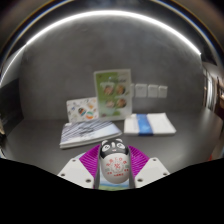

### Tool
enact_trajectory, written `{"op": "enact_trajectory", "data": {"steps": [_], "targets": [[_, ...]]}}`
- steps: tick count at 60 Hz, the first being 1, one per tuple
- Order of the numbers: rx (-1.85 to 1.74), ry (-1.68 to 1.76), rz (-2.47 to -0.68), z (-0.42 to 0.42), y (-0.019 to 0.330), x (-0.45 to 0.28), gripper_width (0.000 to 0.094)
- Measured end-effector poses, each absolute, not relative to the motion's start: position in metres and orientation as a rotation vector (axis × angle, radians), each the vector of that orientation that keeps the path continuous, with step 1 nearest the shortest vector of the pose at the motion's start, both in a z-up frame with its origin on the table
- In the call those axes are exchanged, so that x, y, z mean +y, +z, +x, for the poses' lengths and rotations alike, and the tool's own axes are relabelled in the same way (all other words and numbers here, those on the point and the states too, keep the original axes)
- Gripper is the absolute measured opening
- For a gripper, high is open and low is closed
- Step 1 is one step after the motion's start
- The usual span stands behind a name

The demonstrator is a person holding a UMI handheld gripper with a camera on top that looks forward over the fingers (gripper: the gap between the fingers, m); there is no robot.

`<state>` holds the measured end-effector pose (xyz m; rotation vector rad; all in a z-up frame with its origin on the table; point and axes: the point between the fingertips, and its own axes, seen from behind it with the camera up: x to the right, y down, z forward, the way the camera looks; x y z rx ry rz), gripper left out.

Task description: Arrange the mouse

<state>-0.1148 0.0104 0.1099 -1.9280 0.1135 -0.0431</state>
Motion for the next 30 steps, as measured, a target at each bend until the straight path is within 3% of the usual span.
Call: {"op": "enact_trajectory", "data": {"steps": [5,12,22,24,25,26,27,30], "targets": [[0.120,-0.002,-2.026,-0.166,0.062,0.014,0.0398],[0.125,-0.095,-2.136,-0.177,0.006,0.016,0.0400],[0.119,-0.123,-2.185,-0.175,-0.007,0.017,0.0402],[0.113,-0.129,-2.191,-0.175,-0.007,0.018,0.0453],[0.108,-0.135,-2.193,-0.176,-0.006,0.019,0.0522],[0.098,-0.140,-2.191,-0.176,-0.005,0.020,0.0503],[0.086,-0.143,-2.189,-0.175,-0.005,0.021,0.0566],[0.075,-0.134,-2.197,-0.174,-0.005,0.019,0.0576]]}}
